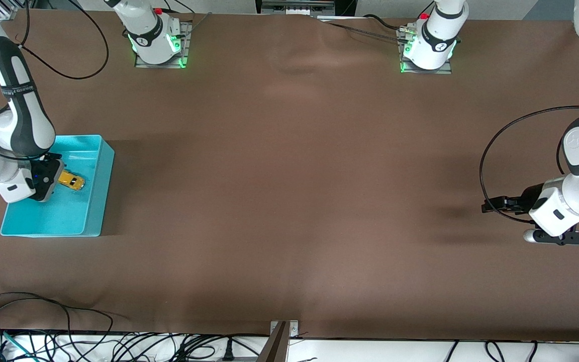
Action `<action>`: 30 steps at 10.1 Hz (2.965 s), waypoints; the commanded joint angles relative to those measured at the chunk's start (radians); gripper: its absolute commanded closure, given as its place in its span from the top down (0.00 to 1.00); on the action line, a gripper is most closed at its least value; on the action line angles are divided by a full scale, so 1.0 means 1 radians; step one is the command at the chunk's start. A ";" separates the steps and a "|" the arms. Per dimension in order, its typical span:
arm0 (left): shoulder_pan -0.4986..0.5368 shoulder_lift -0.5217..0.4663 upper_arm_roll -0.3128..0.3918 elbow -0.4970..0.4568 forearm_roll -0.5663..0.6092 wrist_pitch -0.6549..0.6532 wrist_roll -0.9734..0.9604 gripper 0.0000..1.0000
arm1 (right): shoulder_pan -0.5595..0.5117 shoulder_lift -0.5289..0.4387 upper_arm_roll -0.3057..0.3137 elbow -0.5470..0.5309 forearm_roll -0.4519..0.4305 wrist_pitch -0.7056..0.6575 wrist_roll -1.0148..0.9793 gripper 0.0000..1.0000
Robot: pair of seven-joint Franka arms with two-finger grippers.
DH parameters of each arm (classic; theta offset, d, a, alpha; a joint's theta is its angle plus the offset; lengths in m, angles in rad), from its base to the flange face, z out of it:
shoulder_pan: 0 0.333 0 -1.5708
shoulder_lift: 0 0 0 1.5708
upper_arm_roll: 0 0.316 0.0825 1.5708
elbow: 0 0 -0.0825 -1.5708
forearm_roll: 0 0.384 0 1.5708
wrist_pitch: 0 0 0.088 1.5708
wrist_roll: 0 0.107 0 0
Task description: Wind up and store yellow beetle car
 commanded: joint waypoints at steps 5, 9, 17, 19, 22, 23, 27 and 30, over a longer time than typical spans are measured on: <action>0.051 -0.008 -0.016 0.081 -0.005 -0.013 0.014 1.00 | 0.029 -0.264 0.010 0.001 0.170 -0.287 0.325 1.00; 0.067 -0.032 -0.008 0.084 -0.002 -0.013 0.015 1.00 | 0.133 -0.425 0.010 -0.008 0.251 -0.433 0.719 1.00; -0.008 -0.243 0.019 0.060 -0.003 -0.149 0.034 1.00 | 0.288 -0.576 0.042 0.050 0.250 -0.638 1.357 1.00; -0.239 -0.360 0.224 -0.003 -0.017 -0.152 0.034 1.00 | 0.318 -0.545 0.042 0.178 0.240 -0.761 1.491 1.00; -0.352 -0.530 0.277 -0.201 -0.019 -0.151 0.006 1.00 | 0.318 -0.547 0.035 0.206 0.236 -0.760 1.509 1.00; -0.370 -0.532 0.288 -0.201 -0.029 -0.151 0.004 1.00 | 0.318 -0.547 0.033 0.206 0.236 -0.758 1.506 1.00; -0.380 -0.603 0.291 -0.249 -0.088 -0.152 -0.011 1.00 | 0.304 -0.536 0.029 0.208 0.251 -0.695 1.498 1.00; -0.374 -0.577 0.285 -0.229 -0.080 -0.171 -0.014 1.00 | 0.309 -0.537 0.030 0.208 0.242 -0.695 1.503 1.00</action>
